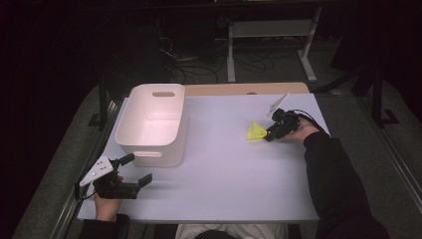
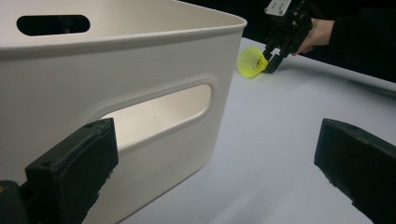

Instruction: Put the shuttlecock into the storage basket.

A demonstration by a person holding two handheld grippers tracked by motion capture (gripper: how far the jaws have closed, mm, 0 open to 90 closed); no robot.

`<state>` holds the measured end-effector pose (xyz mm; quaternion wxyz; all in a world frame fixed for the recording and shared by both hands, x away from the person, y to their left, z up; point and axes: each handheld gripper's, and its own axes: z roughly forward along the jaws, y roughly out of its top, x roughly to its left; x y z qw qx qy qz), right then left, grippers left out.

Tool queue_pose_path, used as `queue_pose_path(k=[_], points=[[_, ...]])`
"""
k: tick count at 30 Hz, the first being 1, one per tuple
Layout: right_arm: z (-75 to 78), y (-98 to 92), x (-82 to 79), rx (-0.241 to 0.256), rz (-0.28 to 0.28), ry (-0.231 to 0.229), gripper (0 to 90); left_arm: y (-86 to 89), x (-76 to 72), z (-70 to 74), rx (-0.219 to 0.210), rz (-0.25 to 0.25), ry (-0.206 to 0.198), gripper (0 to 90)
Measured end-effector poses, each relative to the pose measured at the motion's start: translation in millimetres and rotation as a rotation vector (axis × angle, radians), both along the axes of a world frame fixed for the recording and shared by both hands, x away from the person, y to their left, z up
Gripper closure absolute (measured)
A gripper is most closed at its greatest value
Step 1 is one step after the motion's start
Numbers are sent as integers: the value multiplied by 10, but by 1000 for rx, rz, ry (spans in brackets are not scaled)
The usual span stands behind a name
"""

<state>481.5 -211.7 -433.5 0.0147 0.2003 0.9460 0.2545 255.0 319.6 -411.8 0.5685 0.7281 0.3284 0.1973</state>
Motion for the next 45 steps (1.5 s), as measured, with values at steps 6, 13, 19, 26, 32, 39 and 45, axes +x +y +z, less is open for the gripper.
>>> queue_pose_path(k=[6,13,19,26,32,39,45], points=[[34,33,-26,-16,-9,-11,622,-1,2,0,-1,-1,0,0],[135,41,-74,-12,-17,-24,621,-3,0,-2,-1,-1,4,0],[196,39,-113,-21,-32,-11,622,0,-7,-2,0,5,6,0],[329,-4,-169,-16,-50,-19,623,-2,-4,-5,0,5,6,0],[451,-47,-239,7,-72,-11,624,-4,-4,-5,-1,3,6,0],[584,-60,-316,32,-78,-34,624,-5,-3,-5,-1,1,6,0],[655,-59,-358,49,-86,-42,624,-5,-3,-5,-2,0,7,0]])
